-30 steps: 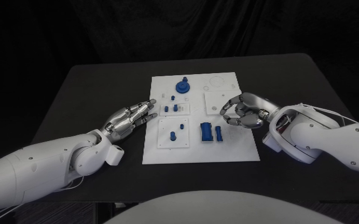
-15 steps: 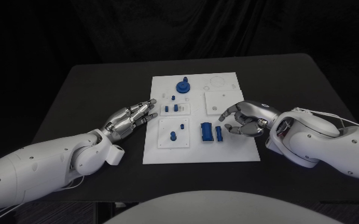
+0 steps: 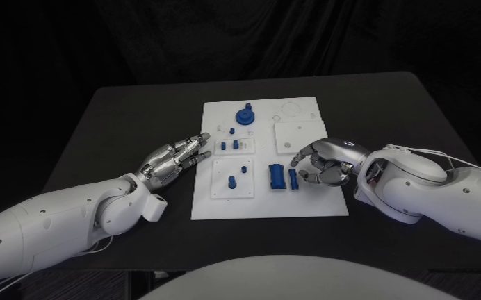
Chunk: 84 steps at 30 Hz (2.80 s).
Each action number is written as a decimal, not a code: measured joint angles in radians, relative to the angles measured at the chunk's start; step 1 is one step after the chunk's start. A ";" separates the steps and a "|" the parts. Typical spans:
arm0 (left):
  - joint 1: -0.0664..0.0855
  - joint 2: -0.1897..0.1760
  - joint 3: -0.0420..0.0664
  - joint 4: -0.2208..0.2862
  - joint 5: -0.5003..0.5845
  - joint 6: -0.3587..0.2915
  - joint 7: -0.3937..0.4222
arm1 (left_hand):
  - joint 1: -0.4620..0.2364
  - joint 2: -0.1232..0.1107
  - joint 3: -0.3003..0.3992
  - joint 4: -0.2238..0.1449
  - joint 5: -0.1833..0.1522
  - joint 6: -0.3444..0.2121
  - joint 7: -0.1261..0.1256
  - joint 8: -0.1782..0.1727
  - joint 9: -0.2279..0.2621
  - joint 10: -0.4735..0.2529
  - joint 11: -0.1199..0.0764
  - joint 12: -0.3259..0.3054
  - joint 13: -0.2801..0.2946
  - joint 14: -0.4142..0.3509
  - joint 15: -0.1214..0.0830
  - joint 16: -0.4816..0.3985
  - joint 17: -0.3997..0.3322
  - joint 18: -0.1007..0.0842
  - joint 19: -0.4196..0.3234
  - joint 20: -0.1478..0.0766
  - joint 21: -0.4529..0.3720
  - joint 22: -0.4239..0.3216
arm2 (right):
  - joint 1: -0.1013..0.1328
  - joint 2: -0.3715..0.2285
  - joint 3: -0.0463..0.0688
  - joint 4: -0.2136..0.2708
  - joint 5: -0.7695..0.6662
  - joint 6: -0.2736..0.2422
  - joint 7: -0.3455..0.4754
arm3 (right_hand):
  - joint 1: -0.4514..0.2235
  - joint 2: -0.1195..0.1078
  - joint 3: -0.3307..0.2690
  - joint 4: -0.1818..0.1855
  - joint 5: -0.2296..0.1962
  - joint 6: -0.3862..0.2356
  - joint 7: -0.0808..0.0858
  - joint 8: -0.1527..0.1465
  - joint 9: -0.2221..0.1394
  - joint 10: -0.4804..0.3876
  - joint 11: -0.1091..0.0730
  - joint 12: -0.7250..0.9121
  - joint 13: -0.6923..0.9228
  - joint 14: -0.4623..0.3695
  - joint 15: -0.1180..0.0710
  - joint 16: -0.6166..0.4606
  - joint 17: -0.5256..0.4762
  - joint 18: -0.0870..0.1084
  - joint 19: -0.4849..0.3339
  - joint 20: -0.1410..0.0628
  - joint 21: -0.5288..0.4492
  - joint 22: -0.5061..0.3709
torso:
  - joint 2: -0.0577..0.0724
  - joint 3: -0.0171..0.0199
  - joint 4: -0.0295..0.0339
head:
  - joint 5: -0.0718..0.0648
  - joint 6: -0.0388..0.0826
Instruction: Assemble the parts on the task board
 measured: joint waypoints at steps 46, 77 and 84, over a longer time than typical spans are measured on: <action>-0.005 -0.010 0.000 0.020 0.000 -0.018 0.019 | 0.010 -0.011 -0.002 -0.007 0.004 0.039 0.011 0.012 0.005 0.016 0.016 0.023 0.003 0.006 -0.014 0.004 0.001 0.000 0.003 -0.022 0.000 -0.004 | -0.019 0.013 0.001 -0.046 -0.012 -0.039 -0.019 | -0.026 -0.001 0.064 -0.011 -0.072 0.026 0.016 -0.082 -0.071 -0.144 0.011 -0.192 -0.036 -0.021 0.012 -0.145 -0.220 0.032 -0.085 0.007 -0.251 0.000 | 0.000 0.0002 0.0000 | -0.001 0.000; 0.090 -0.005 0.000 0.071 0.000 -0.138 0.026 | 0.027 -0.013 -0.089 0.036 -0.005 -0.197 -0.232 -0.049 -0.023 -0.046 -0.101 -0.088 -0.015 -0.018 -0.089 -0.004 -0.006 -0.055 -0.076 -0.136 -0.049 -0.152 | 0.032 0.077 0.001 -0.220 0.804 -0.147 0.615 | -0.143 0.208 -0.407 0.105 -0.434 -0.729 -0.075 -0.185 -0.169 -1.450 0.033 -1.251 -1.269 -1.418 0.198 -1.422 -1.287 0.093 -1.411 0.245 -1.384 -1.199 | 0.000 0.0012 0.0000 | -0.038 0.000; 0.089 0.028 0.000 0.029 0.000 -0.140 0.026 | 0.026 -0.012 -0.089 0.036 -0.009 -0.192 -0.220 -0.049 -0.023 -0.048 -0.113 -0.097 -0.016 -0.018 -0.100 -0.004 -0.006 -0.038 -0.083 -0.143 -0.053 -0.163 | 0.001 0.090 0.001 -0.255 0.946 -0.108 0.700 | -0.118 0.231 -0.446 0.104 -0.437 -0.738 -0.069 -0.145 -0.164 -1.460 0.013 -1.331 -1.278 -1.439 0.201 -1.428 -1.289 0.110 -1.422 0.236 -1.384 -1.218 | 0.000 0.0012 0.0000 | -0.032 0.000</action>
